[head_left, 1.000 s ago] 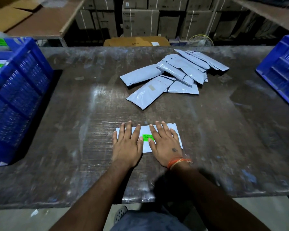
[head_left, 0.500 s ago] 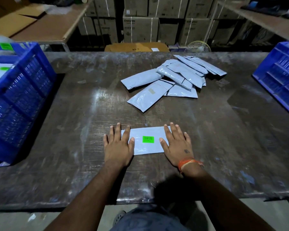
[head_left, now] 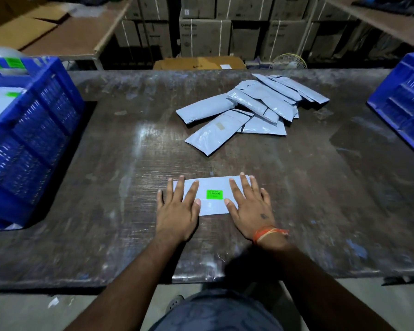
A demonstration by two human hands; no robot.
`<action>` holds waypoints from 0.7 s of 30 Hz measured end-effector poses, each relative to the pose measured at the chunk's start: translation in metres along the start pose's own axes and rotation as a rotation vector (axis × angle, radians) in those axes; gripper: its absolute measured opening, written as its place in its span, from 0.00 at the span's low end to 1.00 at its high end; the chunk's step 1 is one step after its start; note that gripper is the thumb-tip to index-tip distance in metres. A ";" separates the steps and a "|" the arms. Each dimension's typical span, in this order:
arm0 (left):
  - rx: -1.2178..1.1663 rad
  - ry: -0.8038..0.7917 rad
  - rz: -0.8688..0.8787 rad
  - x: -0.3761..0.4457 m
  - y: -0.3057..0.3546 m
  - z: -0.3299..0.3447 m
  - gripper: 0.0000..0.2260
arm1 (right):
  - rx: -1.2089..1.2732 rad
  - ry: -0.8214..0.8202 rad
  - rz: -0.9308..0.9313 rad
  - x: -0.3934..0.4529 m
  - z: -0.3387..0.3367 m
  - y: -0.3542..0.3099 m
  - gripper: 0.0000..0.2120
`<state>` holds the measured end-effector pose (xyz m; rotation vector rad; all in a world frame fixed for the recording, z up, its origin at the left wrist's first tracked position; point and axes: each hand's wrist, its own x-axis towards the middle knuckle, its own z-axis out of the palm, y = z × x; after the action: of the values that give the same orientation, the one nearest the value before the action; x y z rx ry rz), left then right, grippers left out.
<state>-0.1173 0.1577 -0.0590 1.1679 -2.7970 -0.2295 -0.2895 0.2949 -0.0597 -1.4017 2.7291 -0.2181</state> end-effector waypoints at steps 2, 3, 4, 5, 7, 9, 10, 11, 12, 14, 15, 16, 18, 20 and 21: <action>-0.002 -0.016 -0.065 0.000 -0.006 -0.001 0.26 | -0.004 -0.006 0.047 -0.001 -0.004 0.006 0.33; -0.012 -0.024 -0.100 0.000 -0.007 -0.002 0.25 | -0.014 -0.019 0.070 -0.001 -0.005 0.008 0.33; -0.029 -0.031 -0.140 -0.001 -0.006 -0.004 0.25 | -0.024 -0.029 0.093 -0.001 -0.007 0.009 0.33; -0.042 -0.030 -0.188 -0.002 -0.005 -0.006 0.25 | -0.028 -0.035 0.115 -0.001 -0.009 0.008 0.32; -0.046 0.002 -0.288 -0.004 0.003 -0.015 0.25 | -0.008 -0.036 0.172 0.000 -0.018 0.005 0.33; -0.034 0.041 -0.377 -0.005 0.012 -0.024 0.26 | 0.038 -0.002 0.231 0.005 -0.027 -0.001 0.34; -0.048 0.049 -0.410 -0.005 0.014 -0.029 0.26 | 0.059 0.016 0.248 0.007 -0.030 -0.003 0.34; -0.078 0.045 -0.430 -0.005 0.016 -0.032 0.26 | 0.084 0.026 0.253 0.009 -0.031 -0.004 0.34; -0.115 0.041 -0.443 -0.004 0.017 -0.036 0.25 | 0.124 0.023 0.259 0.011 -0.031 -0.005 0.33; -0.215 0.032 -0.452 0.000 0.015 -0.038 0.23 | 0.290 0.019 0.296 0.012 -0.034 -0.003 0.32; -0.291 0.026 -0.470 0.002 0.012 -0.040 0.22 | 0.397 0.023 0.313 0.014 -0.034 -0.001 0.32; -0.381 0.024 -0.496 0.004 0.009 -0.040 0.21 | 0.504 0.018 0.324 0.015 -0.033 0.002 0.32; -0.563 0.038 -0.550 0.006 0.005 -0.040 0.19 | 0.778 -0.001 0.325 0.017 -0.032 0.007 0.32; -0.698 0.078 -0.546 0.005 0.003 -0.039 0.15 | 1.083 -0.012 0.290 0.015 -0.029 0.011 0.27; -0.773 0.083 -0.534 0.004 0.001 -0.038 0.14 | 1.172 -0.008 0.258 0.014 -0.028 0.013 0.24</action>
<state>-0.1152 0.1518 -0.0213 1.5666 -1.9227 -1.1347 -0.3117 0.2939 -0.0341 -0.6684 1.9953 -1.4450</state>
